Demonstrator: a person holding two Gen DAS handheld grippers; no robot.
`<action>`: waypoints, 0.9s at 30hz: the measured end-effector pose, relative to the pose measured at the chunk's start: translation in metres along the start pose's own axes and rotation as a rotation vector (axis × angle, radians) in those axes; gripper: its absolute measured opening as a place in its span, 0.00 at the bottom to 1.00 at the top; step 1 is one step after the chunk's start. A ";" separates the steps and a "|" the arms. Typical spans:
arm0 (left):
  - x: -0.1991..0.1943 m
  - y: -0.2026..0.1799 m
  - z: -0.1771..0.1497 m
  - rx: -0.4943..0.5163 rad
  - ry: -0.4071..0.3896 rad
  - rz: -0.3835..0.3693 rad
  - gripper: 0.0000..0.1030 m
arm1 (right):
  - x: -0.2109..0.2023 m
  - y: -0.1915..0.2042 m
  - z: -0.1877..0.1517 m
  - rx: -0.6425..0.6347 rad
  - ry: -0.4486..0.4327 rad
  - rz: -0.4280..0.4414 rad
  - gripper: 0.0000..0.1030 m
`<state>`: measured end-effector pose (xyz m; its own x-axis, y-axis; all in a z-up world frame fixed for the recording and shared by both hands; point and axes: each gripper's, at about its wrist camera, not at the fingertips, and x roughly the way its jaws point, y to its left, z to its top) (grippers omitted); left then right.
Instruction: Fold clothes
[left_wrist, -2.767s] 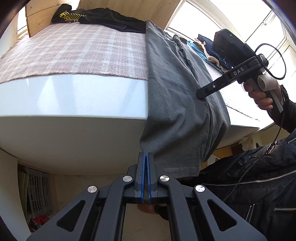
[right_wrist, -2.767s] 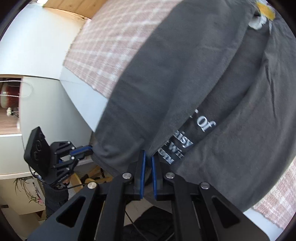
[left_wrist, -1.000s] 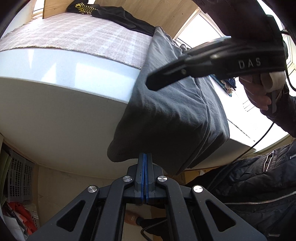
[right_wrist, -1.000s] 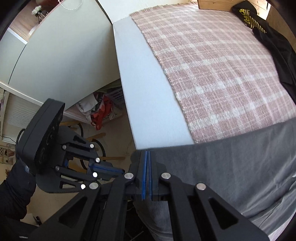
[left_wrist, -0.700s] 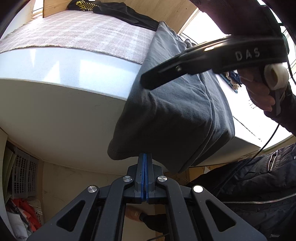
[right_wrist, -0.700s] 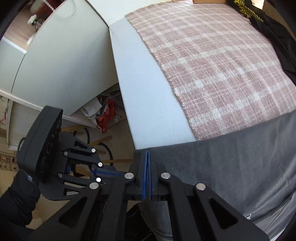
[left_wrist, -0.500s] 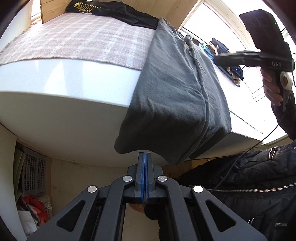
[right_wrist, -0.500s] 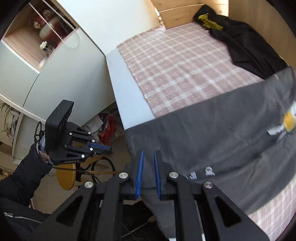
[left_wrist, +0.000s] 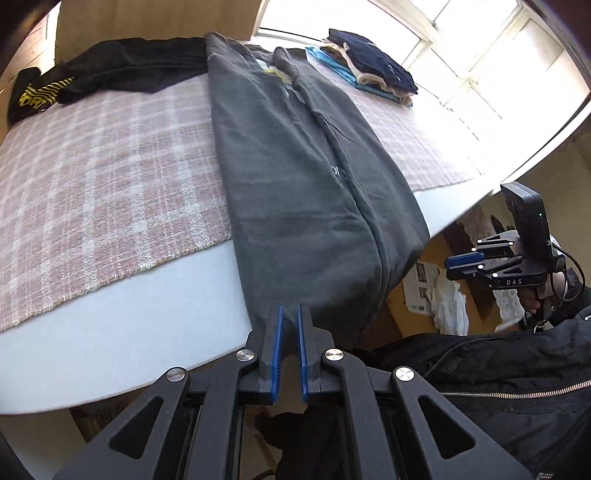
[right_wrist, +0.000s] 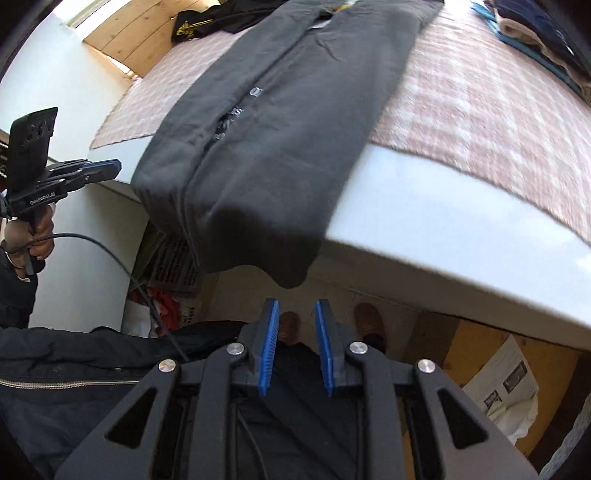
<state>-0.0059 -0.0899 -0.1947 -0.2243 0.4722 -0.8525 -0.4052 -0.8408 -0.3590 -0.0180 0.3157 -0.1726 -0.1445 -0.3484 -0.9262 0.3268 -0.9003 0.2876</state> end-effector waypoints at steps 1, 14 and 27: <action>0.003 0.003 -0.004 0.013 0.028 -0.024 0.05 | 0.001 -0.002 -0.010 0.045 -0.016 -0.006 0.20; 0.032 0.013 -0.041 0.090 0.161 -0.050 0.13 | 0.000 -0.025 -0.018 0.130 -0.253 -0.064 0.35; 0.061 0.010 -0.033 0.158 0.193 0.006 0.19 | -0.019 -0.056 0.000 0.026 -0.241 -0.003 0.36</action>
<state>0.0061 -0.0782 -0.2624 -0.0600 0.3948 -0.9168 -0.5410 -0.7847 -0.3026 -0.0330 0.3726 -0.1708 -0.3651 -0.3949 -0.8431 0.3022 -0.9068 0.2939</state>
